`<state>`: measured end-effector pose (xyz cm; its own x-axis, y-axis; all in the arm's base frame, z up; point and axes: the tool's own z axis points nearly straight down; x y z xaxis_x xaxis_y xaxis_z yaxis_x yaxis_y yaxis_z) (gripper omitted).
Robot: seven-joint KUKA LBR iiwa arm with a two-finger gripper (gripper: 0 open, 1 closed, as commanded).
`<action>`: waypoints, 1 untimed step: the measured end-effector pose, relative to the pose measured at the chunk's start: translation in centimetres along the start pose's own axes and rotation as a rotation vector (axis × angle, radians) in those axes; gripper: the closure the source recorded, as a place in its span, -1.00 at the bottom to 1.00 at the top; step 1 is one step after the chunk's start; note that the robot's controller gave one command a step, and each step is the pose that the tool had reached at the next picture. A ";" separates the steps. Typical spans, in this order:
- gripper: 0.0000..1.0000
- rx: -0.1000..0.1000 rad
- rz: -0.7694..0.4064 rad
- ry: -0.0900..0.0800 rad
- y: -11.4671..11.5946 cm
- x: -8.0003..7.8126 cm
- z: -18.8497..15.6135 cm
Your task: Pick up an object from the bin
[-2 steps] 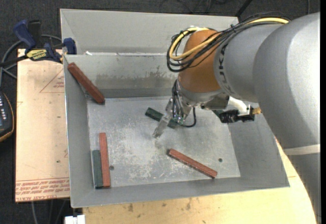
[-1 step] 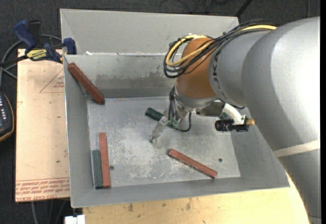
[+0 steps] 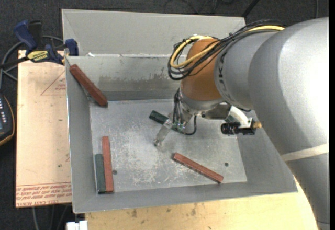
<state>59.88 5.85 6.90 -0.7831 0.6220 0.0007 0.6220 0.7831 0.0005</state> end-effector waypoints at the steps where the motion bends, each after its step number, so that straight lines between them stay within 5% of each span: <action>1: 1.00 -0.002 -0.001 -0.002 0.1 -0.1 -0.2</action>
Offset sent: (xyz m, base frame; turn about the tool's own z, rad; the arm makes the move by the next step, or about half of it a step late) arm 0.0000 0.0000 0.0000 0.0000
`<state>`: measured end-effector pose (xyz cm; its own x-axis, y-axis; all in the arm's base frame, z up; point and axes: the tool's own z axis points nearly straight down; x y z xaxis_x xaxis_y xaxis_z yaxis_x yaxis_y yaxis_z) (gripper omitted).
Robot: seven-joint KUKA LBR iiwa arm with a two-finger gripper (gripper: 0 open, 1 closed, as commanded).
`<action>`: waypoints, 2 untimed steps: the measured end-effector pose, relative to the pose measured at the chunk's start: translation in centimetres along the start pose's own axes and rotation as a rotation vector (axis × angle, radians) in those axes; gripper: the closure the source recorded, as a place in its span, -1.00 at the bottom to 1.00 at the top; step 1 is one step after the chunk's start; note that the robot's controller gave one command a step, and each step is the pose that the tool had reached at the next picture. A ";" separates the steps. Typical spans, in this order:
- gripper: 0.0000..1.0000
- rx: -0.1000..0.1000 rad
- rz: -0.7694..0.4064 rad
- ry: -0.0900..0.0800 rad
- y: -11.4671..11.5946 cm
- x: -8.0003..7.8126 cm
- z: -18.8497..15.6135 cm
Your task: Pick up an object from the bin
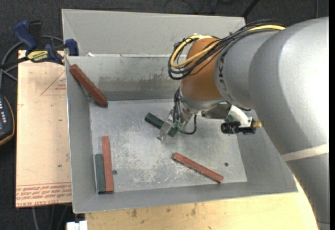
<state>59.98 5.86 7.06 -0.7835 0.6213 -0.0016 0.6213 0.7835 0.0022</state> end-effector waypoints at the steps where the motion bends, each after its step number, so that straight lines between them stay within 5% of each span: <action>1: 1.00 -0.002 -0.003 -0.001 0.1 -0.1 -3.6; 2: 1.00 -0.005 -0.006 -0.006 0.3 -0.2 -11.7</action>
Offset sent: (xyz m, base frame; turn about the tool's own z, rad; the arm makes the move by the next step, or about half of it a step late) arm 0.0001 0.0000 0.0338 0.0000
